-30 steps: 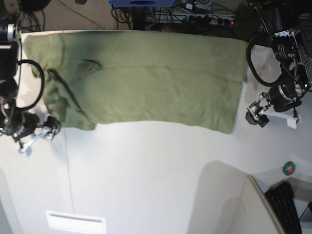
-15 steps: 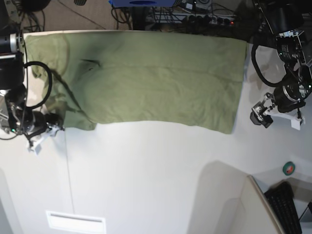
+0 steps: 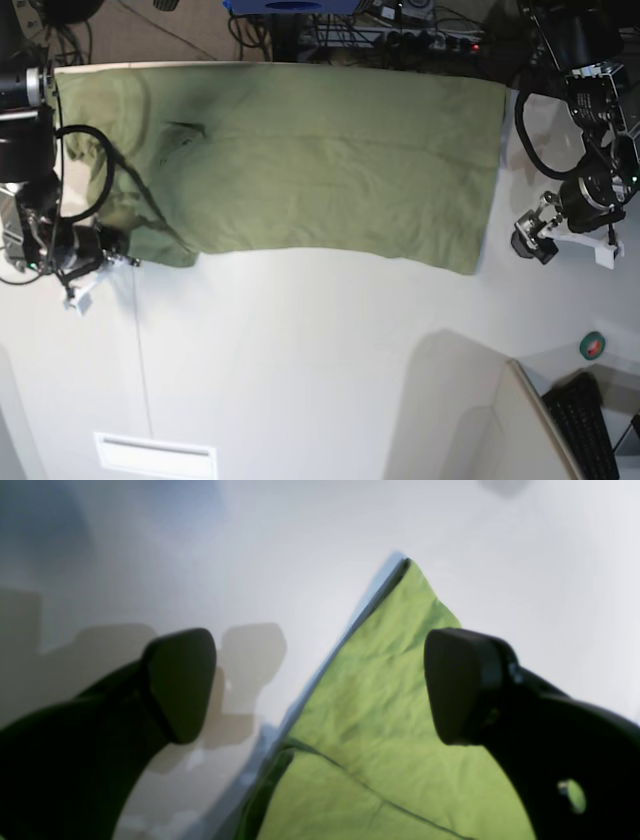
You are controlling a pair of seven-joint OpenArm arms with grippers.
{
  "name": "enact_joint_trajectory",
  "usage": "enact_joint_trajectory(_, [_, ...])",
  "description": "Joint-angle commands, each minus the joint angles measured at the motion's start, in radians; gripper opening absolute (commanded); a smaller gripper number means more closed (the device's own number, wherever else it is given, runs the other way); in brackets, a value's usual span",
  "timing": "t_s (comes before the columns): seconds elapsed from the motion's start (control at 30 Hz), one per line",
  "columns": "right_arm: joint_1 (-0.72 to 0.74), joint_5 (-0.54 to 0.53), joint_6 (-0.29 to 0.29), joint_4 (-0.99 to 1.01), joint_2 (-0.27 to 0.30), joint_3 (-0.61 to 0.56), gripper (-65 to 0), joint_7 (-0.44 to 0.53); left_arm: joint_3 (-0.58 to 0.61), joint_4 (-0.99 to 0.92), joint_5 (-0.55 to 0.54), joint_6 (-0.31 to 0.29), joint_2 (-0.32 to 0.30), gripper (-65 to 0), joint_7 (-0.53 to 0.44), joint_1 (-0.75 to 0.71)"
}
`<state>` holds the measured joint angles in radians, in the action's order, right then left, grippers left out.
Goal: Layout the t-shirt on the table in an organized manner, then fold the t-shirt properly
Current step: 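Grasp the shirt hem corners with both grippers, then lift the shirt edge with both grippers and fold it lengthwise over the body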
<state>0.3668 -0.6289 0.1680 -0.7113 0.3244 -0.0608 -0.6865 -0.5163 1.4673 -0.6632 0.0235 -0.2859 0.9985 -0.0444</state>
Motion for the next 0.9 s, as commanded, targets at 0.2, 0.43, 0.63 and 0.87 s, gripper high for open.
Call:
enact_joint_trajectory(0.2, [0.019,-0.004,0.0,-0.008,0.017,0.005,-65.0,0.004,0.195,-0.218,0.064,-0.004,-0.043,-2.0,-0.025,0.209])
enact_joint_trajectory(0.43, [0.025,-0.004,0.0,-0.008,0.012,-0.001,-65.0,0.003,0.316,-0.693,0.219,-0.003,0.003,-2.0,-0.181,0.49])
enact_joint_trajectory(0.63, [0.025,-0.004,0.0,-0.008,0.014,0.003,-65.0,0.003,0.46,-0.828,0.224,-0.006,0.0,-2.0,-0.277,0.564])
enact_joint_trajectory(0.87, [0.025,-0.004,0.0,-0.009,0.018,0.005,-65.0,0.006,0.551,-0.824,0.217,-0.006,0.007,-5.6,-0.277,0.536])
